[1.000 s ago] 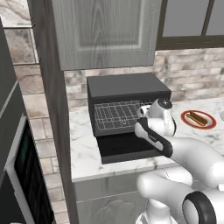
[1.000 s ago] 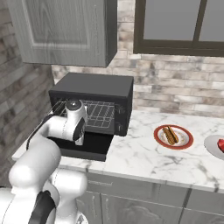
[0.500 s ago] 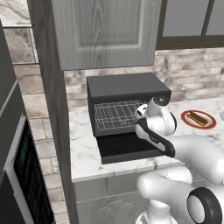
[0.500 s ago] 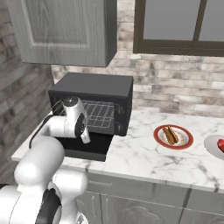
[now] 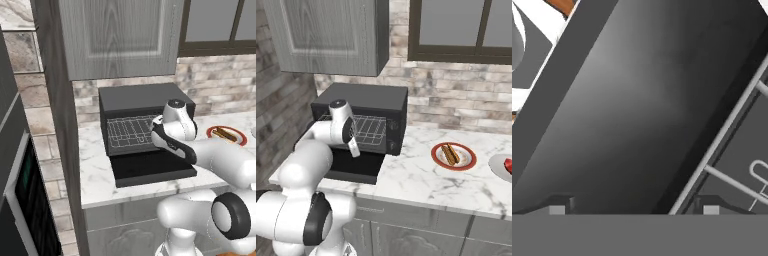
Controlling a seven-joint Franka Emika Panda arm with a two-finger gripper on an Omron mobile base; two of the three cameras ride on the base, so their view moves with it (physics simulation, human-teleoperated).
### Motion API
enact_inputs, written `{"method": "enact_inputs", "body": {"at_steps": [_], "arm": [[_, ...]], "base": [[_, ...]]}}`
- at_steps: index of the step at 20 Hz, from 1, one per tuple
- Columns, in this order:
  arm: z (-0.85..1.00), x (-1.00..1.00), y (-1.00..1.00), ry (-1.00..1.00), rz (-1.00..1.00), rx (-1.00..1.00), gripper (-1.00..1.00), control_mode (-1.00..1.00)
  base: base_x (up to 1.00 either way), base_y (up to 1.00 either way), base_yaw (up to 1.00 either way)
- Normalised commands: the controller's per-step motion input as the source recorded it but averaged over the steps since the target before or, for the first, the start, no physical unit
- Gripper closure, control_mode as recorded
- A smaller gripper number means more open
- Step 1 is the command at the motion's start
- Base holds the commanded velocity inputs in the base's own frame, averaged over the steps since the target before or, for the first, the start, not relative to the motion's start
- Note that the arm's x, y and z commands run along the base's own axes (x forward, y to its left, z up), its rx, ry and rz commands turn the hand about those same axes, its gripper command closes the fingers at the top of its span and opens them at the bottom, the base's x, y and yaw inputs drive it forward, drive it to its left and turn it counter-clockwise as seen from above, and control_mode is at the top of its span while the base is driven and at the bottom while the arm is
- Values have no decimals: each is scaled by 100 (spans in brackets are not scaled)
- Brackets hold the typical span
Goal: Open the toaster oven door. Place the hotdog bun on the top rack in the toaster oven and place the steak on the bottom rack.
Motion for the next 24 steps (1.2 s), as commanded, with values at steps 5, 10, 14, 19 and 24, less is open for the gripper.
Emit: {"method": "enact_inputs", "body": {"at_steps": [5, 10, 14, 19, 24], "arm": [[30, 2, -2, -6, 5, -3, -100, -100], [100, 28, -2, -39, 15, -4, -100, -100], [100, 38, 0, -49, 15, -4, -100, -100], [100, 51, 0, -56, 20, 0, -100, -100], [100, 13, 0, -51, 24, 0, -100, -100]], "base": [[0, 0, 0], [0, 0, 0], [0, 0, 0], [0, 0, 0], [0, 0, 0]]}}
